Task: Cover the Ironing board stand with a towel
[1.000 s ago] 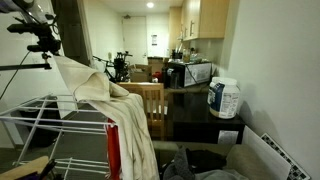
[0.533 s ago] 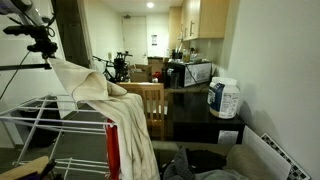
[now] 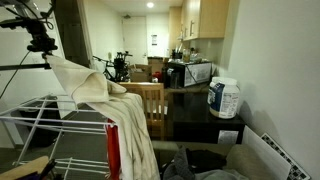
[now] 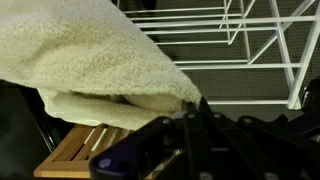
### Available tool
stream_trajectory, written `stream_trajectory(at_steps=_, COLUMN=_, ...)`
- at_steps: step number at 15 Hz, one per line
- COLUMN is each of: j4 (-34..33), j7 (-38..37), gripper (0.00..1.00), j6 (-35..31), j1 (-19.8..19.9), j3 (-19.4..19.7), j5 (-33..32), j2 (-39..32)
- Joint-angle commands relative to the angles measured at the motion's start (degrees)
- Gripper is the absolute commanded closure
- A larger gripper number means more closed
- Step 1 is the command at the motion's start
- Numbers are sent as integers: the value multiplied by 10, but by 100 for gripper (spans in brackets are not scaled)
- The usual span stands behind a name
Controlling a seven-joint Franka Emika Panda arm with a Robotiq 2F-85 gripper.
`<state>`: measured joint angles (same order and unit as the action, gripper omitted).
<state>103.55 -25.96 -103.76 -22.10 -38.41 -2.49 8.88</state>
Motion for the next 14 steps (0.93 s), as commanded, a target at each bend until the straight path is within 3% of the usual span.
stream_trajectory(at_steps=1, j4=-23, j7=51, gripper=99, j6=43, j1=-12, j3=11, j5=26, j2=7)
stream_trajectory(at_steps=9, j4=-85, j7=125, gripper=99, j6=177, j1=-32, j3=17, j5=107, j2=5)
stream_trajectory(at_steps=14, j4=-78, j7=165, gripper=99, j6=175, j1=-30, j3=30, j5=164, j2=-9)
